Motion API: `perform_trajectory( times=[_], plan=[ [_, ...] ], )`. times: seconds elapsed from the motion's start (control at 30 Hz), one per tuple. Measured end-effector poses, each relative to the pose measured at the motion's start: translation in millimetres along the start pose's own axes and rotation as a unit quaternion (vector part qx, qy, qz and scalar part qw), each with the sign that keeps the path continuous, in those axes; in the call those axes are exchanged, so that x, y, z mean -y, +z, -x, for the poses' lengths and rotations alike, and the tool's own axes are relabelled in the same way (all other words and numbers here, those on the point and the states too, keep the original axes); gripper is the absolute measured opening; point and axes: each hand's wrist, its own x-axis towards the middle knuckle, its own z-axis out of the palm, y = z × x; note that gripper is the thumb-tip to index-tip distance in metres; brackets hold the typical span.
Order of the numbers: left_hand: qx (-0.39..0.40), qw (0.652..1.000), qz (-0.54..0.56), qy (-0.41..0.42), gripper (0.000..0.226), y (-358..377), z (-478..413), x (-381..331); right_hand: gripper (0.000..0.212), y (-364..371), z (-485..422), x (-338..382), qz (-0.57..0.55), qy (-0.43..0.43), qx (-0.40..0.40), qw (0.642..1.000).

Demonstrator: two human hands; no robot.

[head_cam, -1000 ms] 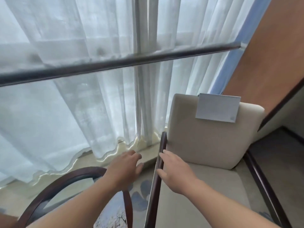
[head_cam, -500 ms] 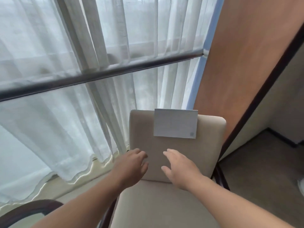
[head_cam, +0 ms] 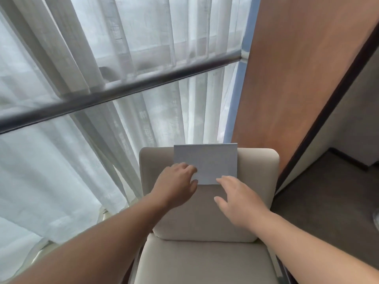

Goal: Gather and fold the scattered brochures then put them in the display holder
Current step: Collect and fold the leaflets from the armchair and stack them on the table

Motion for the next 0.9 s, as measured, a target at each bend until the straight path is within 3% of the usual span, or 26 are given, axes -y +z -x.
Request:
perform_trajectory(
  times=[0.17,0.27,0.37,0.57,0.9],
  plan=[
    [-0.043,0.998,-0.028,0.033,0.055,11.7,-85.0,0.6,0.056,-9.6,3.4,-16.6,-0.012,0.030,-0.028,0.999],
    [-0.013,0.997,-0.065,0.031,0.060,24.5,-121.0,-0.6,0.056,-3.6,15.4,-27.5,-0.018,0.046,-0.026,0.998],
    [0.046,0.996,-0.077,0.007,0.037,33.5,-139.2,-0.9,0.056,6.3,27.9,-37.4,-0.021,0.065,-0.013,0.998],
    [-0.015,0.996,-0.056,0.061,0.019,31.8,-134.7,-3.2,0.055,12.2,31.9,-34.0,-0.042,0.067,-0.021,0.997],
    [-0.132,0.978,-0.048,0.157,0.015,-52.2,-33.1,20.0,0.037,-56.2,18.3,15.2,-0.117,-0.047,-0.233,0.964]
  ],
)
